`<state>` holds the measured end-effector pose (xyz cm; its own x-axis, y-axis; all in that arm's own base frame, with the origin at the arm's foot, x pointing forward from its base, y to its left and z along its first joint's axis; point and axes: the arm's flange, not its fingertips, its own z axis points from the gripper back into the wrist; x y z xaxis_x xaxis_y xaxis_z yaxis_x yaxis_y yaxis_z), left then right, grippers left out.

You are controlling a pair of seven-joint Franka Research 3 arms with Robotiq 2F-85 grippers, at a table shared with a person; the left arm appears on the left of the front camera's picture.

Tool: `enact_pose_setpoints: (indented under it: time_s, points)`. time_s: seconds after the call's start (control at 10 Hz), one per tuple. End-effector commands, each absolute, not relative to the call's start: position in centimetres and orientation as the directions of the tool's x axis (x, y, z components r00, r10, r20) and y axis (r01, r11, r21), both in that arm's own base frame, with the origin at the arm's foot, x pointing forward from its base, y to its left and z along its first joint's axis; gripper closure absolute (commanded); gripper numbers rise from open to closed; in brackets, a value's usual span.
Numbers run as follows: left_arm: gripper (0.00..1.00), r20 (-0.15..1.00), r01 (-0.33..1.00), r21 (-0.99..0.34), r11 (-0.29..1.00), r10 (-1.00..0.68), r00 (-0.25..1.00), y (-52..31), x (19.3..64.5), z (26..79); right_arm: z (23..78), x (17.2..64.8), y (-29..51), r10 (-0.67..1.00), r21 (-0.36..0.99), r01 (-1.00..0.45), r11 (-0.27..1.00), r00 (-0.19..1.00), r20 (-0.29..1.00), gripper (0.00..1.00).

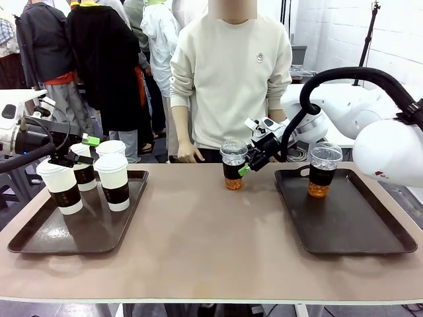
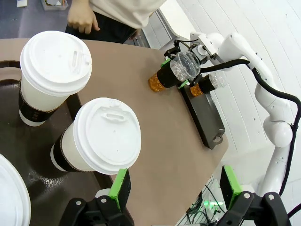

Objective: Distribute the coffee onto the tray.
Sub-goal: Pick up another iced Americano from the middle of the table and place it on the right Handle tray.

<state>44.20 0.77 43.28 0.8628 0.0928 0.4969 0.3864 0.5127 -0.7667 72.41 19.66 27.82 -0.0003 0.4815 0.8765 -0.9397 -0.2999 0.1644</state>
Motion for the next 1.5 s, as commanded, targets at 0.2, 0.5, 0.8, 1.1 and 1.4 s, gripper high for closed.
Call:
enact_pose_setpoints:
  time_s: [0.2,0.5,0.8,1.1,1.4]
  points:
    - [0.00,0.495,0.385,-0.768,0.512,0.094,0.864,0.8,44.0,43.4,27.7,73.7,20.6,0.504,0.199,-0.928,-0.314,0.014,0.863,0.00]
    - [0.00,0.495,0.385,-0.768,0.512,0.094,0.864,0.8,44.0,43.4,27.9,73.7,20.6,0.488,0.222,-0.916,-0.335,0.032,0.872,0.18]
    - [0.00,0.495,0.385,-0.768,0.512,0.094,0.864,0.8,44.0,43.4,28.1,73.6,20.6,0.468,0.220,-0.909,-0.355,0.031,0.883,0.37]
    - [0.00,0.495,0.385,-0.768,0.512,0.094,0.864,0.8,44.0,43.4,28.6,73.6,20.6,0.444,0.213,-0.910,-0.357,0.036,0.895,0.37]
    - [0.00,0.495,0.385,-0.768,0.512,0.094,0.864,0.8,44.0,43.4,32.9,73.0,19.6,0.430,0.199,-0.921,-0.333,0.040,0.902,0.37]
